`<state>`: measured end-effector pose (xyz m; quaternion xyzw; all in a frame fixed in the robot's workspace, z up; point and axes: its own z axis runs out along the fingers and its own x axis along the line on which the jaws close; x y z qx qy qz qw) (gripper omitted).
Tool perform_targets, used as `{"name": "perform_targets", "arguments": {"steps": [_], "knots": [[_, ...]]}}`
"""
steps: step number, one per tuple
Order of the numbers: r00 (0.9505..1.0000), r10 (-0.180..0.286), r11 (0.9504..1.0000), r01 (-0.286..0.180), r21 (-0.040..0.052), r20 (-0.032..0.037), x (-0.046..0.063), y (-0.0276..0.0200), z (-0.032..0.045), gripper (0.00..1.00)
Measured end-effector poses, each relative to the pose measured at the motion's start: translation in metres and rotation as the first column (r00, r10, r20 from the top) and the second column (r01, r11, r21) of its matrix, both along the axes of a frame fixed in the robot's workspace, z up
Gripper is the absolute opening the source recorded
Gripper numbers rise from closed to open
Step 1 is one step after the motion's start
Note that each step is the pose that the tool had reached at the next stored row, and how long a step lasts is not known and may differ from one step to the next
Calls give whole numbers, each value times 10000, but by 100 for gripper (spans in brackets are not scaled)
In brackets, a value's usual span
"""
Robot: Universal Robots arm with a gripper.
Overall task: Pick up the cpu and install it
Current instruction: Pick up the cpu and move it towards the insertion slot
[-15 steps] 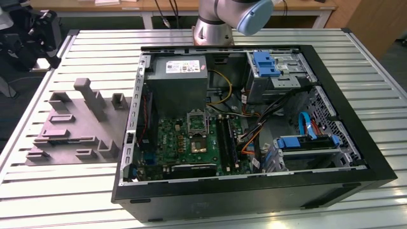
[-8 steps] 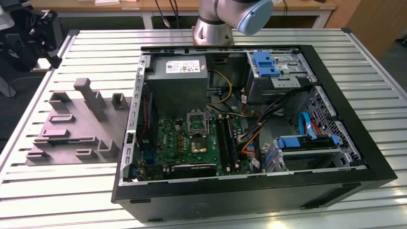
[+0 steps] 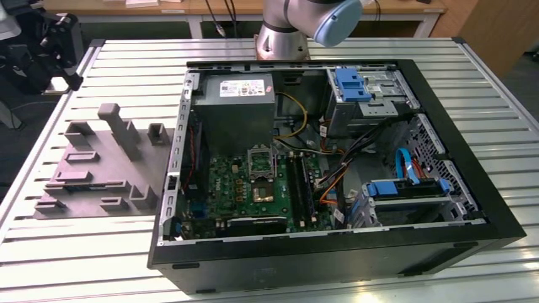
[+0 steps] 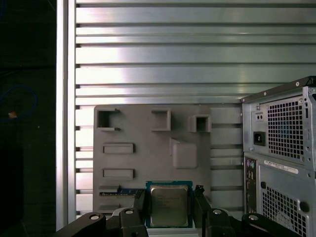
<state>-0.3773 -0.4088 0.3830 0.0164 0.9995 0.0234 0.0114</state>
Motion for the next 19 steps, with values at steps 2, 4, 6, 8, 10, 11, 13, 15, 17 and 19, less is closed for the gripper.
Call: {"name": "perform_targets", "arguments": {"steps": [2, 4, 6, 8, 10, 11, 13, 15, 17, 19], "knots": [[10000, 0, 10000, 0, 0, 0, 4, 0, 0, 47], [10000, 0, 10000, 0, 0, 0, 7, 0, 0, 47], [10000, 0, 10000, 0, 0, 0, 12, 0, 0, 47], [10000, 0, 10000, 0, -1, -1, 16, 0, 0, 47], [10000, 0, 10000, 0, 0, 0, 20, 0, 0, 47], [10000, 0, 10000, 0, 0, 0, 21, 0, 0, 47], [10000, 0, 10000, 0, 0, 0, 26, 0, 0, 47], [10000, 0, 10000, 0, 0, 0, 30, 0, 0, 47], [10000, 0, 10000, 0, 0, 0, 34, 0, 0, 47], [10000, 0, 10000, 0, 0, 0, 38, 0, 0, 47]]}}
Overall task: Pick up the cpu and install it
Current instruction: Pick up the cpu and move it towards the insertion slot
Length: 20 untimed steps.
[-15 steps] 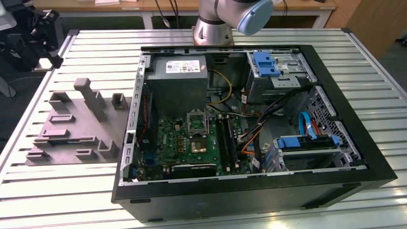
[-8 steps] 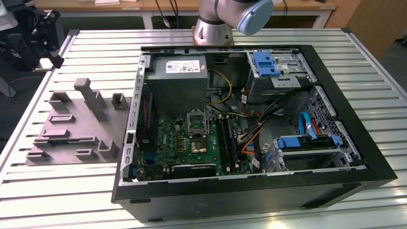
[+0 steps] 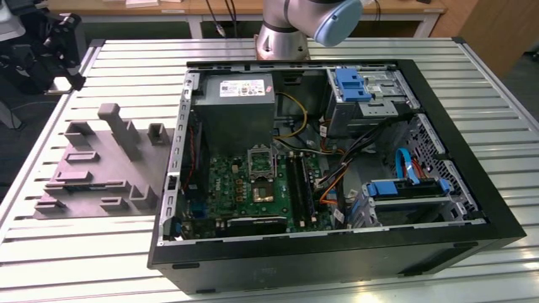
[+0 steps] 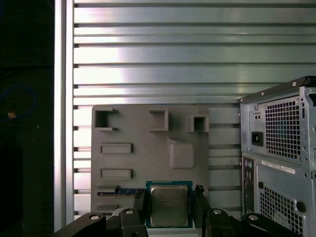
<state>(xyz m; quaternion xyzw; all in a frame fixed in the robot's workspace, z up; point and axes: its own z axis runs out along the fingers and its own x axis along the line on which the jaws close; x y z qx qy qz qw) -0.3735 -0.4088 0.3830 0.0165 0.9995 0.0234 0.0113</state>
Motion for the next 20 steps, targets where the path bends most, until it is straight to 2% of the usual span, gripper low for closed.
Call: {"name": "perform_targets", "arguments": {"steps": [20], "knots": [[10000, 0, 10000, 0, 0, 0, 41, 0, 0, 47]]}}
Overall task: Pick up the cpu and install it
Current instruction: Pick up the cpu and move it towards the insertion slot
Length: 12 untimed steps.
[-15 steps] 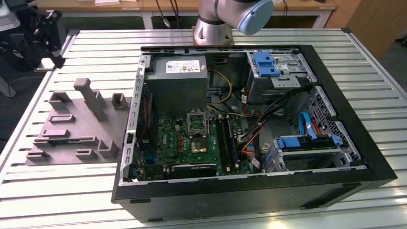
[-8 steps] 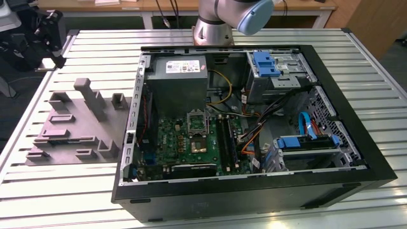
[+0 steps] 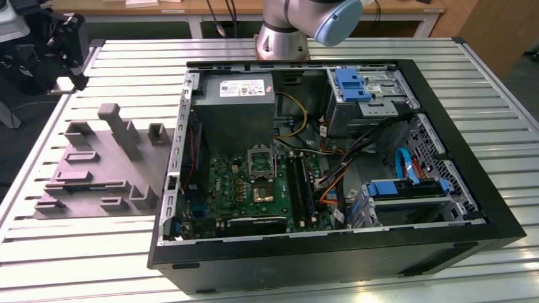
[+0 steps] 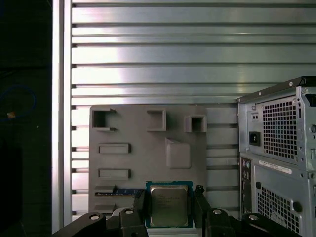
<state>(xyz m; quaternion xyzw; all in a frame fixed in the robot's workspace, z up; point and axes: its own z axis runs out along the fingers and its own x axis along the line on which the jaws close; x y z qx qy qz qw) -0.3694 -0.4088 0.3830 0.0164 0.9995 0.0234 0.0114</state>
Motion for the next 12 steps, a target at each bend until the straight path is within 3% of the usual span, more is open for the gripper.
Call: {"name": "perform_targets", "arguments": {"steps": [12], "knots": [[10000, 0, 10000, 0, 0, 0, 23, 0, 0, 47]]}}
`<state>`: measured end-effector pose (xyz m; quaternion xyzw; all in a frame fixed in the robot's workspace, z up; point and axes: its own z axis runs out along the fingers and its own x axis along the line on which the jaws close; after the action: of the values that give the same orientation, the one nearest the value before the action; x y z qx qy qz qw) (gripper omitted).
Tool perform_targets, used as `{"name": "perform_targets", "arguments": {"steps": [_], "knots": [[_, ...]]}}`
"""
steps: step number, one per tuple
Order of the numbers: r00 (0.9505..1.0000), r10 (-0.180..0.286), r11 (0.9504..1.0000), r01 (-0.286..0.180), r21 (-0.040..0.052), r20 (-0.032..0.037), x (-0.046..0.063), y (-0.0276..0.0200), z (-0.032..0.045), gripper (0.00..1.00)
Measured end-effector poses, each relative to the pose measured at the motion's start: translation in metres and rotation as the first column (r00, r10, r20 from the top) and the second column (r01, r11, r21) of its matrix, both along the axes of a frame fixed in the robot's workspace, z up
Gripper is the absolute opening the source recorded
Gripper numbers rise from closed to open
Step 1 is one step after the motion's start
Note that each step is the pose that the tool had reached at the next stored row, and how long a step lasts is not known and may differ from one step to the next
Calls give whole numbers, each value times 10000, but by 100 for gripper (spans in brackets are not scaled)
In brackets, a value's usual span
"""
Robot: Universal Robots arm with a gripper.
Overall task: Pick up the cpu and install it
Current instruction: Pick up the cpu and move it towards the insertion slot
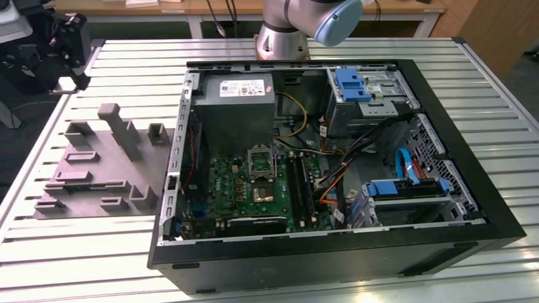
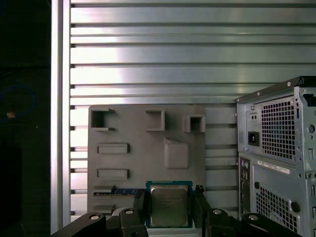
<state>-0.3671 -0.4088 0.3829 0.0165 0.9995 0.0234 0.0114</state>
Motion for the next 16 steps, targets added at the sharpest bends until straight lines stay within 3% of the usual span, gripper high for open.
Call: {"name": "perform_targets", "arguments": {"steps": [16], "knots": [[10000, 1, 10000, -1, 0, 0, 53, 0, 0, 47]]}}
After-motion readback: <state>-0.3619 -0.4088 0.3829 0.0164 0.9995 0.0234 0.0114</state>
